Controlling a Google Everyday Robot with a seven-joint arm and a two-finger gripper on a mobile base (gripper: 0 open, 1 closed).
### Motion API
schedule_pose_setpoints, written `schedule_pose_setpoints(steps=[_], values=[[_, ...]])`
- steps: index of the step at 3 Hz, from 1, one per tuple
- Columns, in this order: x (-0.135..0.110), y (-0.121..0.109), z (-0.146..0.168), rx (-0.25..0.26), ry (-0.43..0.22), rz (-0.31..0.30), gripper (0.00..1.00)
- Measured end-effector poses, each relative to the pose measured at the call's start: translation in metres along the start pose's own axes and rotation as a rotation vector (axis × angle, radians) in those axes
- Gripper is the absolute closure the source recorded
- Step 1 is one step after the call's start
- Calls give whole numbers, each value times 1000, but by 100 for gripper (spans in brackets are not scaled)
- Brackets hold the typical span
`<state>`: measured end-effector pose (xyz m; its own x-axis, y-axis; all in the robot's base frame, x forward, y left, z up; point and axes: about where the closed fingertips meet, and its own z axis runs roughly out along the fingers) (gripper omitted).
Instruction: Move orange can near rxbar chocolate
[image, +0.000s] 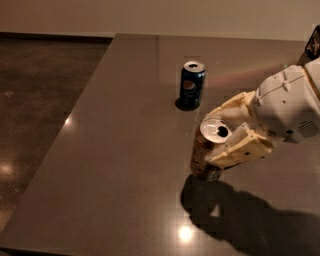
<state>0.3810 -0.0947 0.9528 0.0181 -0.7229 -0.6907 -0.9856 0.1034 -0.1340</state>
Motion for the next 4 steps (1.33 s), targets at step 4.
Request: schedule_pose_setpoints(steps=[4], values=[[72, -11, -29, 66, 4, 34, 84]])
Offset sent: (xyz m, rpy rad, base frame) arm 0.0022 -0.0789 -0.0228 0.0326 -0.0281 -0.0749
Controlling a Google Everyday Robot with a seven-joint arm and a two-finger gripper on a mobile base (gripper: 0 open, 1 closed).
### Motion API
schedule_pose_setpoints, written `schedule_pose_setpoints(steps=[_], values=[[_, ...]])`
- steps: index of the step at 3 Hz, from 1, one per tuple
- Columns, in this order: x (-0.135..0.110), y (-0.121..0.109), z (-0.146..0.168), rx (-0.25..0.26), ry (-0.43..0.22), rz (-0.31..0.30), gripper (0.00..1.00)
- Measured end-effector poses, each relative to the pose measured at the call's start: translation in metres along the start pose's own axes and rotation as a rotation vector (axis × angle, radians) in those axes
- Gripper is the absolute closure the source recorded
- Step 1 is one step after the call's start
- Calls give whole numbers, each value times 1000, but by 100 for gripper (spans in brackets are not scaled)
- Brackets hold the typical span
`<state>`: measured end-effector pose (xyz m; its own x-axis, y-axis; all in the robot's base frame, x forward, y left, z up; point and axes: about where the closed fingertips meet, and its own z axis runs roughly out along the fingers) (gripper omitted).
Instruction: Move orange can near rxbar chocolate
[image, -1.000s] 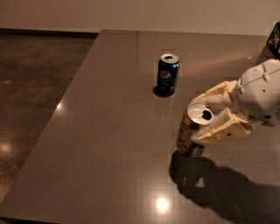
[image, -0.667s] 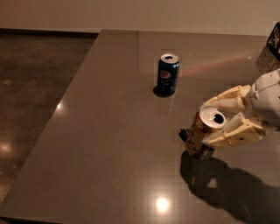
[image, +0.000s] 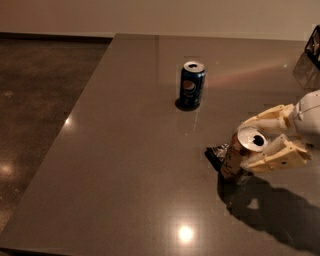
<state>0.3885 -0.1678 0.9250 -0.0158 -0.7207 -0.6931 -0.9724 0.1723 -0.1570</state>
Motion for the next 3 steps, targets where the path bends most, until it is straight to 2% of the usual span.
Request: schedule_pose_setpoints(steps=[1, 3], values=[[8, -4, 2, -1, 20, 5, 65], [25, -12, 0, 8, 48, 43, 18]])
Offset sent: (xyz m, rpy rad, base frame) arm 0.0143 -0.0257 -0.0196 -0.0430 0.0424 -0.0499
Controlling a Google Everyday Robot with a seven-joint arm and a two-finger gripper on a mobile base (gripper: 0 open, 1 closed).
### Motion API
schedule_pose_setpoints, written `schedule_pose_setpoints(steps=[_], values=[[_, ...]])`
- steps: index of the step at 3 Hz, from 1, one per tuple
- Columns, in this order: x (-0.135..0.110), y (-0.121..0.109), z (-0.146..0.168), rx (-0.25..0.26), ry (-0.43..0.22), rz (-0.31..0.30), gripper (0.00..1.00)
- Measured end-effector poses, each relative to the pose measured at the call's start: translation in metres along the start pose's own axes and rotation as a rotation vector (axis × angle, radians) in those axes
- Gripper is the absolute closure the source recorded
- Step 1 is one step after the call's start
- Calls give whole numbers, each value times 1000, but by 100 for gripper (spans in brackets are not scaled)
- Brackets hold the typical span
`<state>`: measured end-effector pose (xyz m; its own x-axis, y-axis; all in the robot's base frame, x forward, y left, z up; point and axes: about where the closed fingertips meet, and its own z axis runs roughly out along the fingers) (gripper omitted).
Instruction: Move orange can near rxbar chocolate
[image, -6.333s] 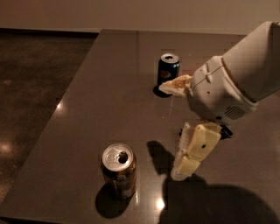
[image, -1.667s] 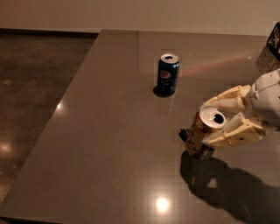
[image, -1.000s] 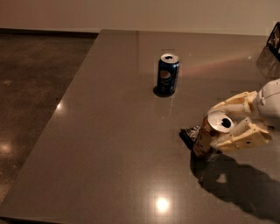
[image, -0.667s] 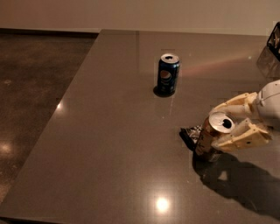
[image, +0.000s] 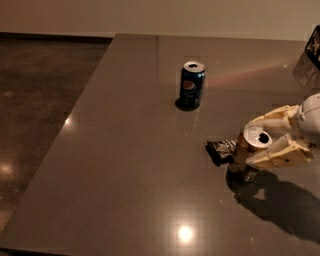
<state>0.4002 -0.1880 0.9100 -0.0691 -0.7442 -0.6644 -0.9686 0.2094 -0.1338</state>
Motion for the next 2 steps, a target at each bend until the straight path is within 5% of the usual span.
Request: schedule_pose_setpoints(steps=[1, 2], values=[[-2, 1, 0, -1, 0, -5, 0], [-3, 1, 0, 0, 0, -6, 0]])
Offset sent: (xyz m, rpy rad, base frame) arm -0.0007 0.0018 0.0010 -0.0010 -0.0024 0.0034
